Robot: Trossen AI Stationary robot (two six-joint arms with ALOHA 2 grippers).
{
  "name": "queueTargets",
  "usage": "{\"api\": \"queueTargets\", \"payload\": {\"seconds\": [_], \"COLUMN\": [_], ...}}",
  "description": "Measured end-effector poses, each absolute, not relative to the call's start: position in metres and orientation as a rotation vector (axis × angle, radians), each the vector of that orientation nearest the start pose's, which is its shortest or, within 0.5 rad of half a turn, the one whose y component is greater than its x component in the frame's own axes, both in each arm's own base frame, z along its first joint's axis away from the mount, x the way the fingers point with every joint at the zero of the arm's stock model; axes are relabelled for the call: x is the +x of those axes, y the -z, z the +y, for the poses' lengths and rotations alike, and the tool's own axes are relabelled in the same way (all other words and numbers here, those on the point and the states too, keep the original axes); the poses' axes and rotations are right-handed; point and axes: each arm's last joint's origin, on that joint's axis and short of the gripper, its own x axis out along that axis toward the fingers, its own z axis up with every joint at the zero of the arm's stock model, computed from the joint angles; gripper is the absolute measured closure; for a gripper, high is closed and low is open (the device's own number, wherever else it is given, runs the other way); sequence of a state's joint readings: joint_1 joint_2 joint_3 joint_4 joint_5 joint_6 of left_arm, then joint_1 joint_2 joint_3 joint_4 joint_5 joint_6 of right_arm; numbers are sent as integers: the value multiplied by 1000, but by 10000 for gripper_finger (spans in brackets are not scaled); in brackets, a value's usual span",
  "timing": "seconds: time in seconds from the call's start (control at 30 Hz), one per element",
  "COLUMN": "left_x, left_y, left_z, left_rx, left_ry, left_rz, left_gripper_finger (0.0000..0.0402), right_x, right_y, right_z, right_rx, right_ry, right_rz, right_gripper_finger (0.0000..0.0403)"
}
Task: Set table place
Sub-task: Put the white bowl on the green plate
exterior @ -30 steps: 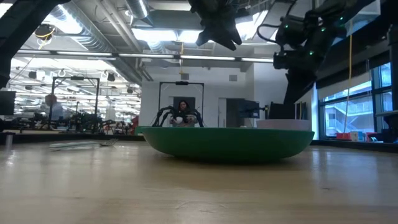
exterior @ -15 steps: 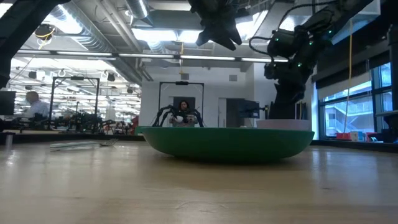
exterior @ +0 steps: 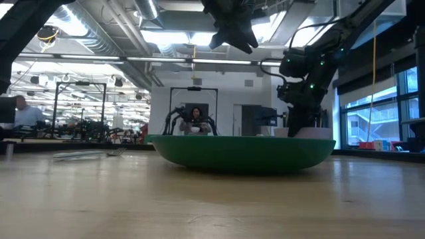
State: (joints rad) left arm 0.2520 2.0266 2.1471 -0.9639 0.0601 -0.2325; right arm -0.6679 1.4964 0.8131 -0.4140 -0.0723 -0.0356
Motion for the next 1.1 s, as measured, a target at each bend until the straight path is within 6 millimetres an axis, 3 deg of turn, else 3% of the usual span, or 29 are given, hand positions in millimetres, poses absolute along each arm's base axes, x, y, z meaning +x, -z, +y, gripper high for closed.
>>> {"api": "queueTargets", "payload": {"seconds": [0.13,0.33,0.5,0.63,0.77,0.93,1.0,1.1], "left_x": [423,423,423,423,424,424,414,393], "left_y": [-357,-357,-357,-357,-358,-359,-364,-387], "left_z": [107,107,107,107,108,110,107,99], "left_rx": [-350,-350,-350,-349,-348,-328,-313,-275], "left_ry": [-278,-278,-277,-277,-277,-339,-364,-418], "left_rz": [812,812,812,812,802,785,824,810], "left_gripper_finger": [305,298,292,289,288,295,298,301], "right_x": [215,215,216,216,213,212,213,218], "right_y": [-169,-171,-171,-179,-200,-249,-267,-285], "right_z": [-168,-168,-166,-152,-129,-89,-71,-45], "right_rx": [379,357,365,378,370,356,368,384], "right_ry": [514,530,522,491,413,355,320,247], "right_rz": [1062,1062,1068,1078,1106,1012,935,871], "right_gripper_finger": [287,387,387,391,392,392,392,392]}}
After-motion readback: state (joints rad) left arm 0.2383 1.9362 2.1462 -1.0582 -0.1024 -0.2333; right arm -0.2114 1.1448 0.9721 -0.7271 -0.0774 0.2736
